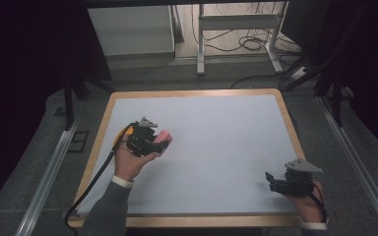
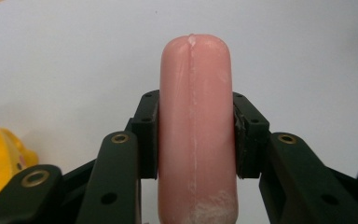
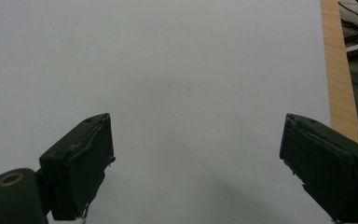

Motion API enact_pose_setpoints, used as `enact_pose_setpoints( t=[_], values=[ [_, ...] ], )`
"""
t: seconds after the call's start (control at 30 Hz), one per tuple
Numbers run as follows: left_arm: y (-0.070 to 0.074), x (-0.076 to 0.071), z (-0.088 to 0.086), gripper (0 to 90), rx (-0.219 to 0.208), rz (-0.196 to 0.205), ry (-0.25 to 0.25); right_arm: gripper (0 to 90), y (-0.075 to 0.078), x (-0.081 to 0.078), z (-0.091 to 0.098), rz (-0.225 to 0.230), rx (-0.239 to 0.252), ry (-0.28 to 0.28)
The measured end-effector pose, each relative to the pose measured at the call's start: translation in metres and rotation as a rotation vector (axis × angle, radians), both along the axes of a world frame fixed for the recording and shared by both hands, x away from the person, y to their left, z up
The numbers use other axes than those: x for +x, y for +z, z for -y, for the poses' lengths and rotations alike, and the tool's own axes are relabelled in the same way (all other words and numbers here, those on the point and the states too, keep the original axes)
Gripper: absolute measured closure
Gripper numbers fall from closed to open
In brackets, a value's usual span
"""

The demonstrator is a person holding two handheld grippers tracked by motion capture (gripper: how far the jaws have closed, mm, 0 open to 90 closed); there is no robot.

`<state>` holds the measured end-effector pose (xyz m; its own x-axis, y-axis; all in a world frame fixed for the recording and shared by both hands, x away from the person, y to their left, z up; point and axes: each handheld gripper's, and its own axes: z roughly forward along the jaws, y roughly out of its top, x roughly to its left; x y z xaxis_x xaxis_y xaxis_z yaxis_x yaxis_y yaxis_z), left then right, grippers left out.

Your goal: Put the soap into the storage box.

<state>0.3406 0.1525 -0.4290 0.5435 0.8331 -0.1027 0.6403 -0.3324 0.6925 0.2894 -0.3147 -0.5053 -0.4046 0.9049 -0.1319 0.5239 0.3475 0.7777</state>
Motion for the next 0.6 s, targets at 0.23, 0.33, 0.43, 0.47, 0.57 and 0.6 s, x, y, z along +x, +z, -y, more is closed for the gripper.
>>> enact_pose_setpoints(
  t=[0.23,0.33,0.43,0.47,0.57,0.6],
  values=[
    [0.003,-0.001,-0.009,60.1,-0.005,0.018,0.02,9.6,0.0,0.0,0.001,0.001,0.003,-0.003],
    [0.004,-0.003,-0.014,60.1,-0.006,0.023,0.032,9.6,0.0,0.0,0.001,-0.002,0.001,-0.004],
    [0.005,-0.006,-0.016,60.1,-0.005,0.031,0.033,9.6,-0.001,0.001,0.0,-0.003,-0.002,-0.003],
    [0.005,-0.007,-0.017,60.2,-0.008,0.031,0.033,9.5,-0.001,0.001,0.0,-0.004,-0.003,-0.003],
    [0.005,-0.007,-0.022,60.1,-0.013,0.03,0.042,9.5,-0.001,0.001,-0.001,-0.003,-0.001,-0.001],
    [0.005,-0.007,-0.022,60.1,-0.013,0.03,0.042,9.5,-0.001,0.001,-0.001,-0.003,-0.001,-0.001]
  ],
)
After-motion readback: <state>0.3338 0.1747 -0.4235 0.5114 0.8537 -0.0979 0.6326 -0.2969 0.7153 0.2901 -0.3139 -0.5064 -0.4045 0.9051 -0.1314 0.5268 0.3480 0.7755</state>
